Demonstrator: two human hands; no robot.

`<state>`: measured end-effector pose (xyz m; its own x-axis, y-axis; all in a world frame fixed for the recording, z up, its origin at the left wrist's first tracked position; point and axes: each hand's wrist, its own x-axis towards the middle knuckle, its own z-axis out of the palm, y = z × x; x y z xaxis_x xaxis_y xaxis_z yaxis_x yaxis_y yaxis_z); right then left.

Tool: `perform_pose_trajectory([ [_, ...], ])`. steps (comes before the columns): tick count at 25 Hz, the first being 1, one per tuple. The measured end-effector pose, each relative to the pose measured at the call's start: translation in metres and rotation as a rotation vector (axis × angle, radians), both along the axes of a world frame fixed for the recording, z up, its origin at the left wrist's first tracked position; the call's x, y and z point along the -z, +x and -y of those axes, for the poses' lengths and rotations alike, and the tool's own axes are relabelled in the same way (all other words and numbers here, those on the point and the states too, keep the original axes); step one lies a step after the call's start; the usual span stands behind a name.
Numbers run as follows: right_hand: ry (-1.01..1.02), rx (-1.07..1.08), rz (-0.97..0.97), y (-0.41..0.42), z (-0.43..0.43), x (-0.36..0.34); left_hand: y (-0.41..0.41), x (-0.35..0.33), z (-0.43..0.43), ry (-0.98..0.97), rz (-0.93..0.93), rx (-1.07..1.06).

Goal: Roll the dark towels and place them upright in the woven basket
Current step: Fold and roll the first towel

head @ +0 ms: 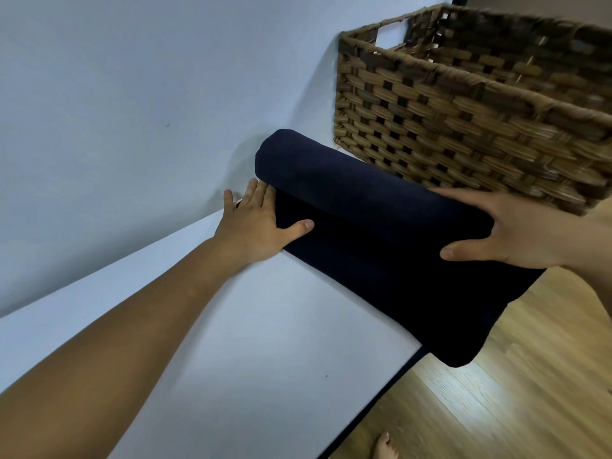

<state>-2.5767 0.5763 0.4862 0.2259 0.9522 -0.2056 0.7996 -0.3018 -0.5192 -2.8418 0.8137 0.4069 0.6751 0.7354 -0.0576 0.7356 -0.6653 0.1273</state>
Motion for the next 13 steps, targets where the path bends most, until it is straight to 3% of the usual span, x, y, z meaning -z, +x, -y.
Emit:
perform_pose_trajectory([
  [3, -0.013, 0.066, 0.022, -0.008, 0.001, 0.001, 0.003, -0.009, 0.015, 0.047, -0.057, 0.006],
  [9, 0.022, 0.193, 0.211, -0.021, 0.006, 0.009, -0.005, -0.003, 0.047, -0.035, 0.219, 0.105],
  [13, 0.029, 0.266, 0.290, -0.040, 0.012, 0.008, -0.008, -0.004, 0.047, -0.033, 0.220, 0.093],
])
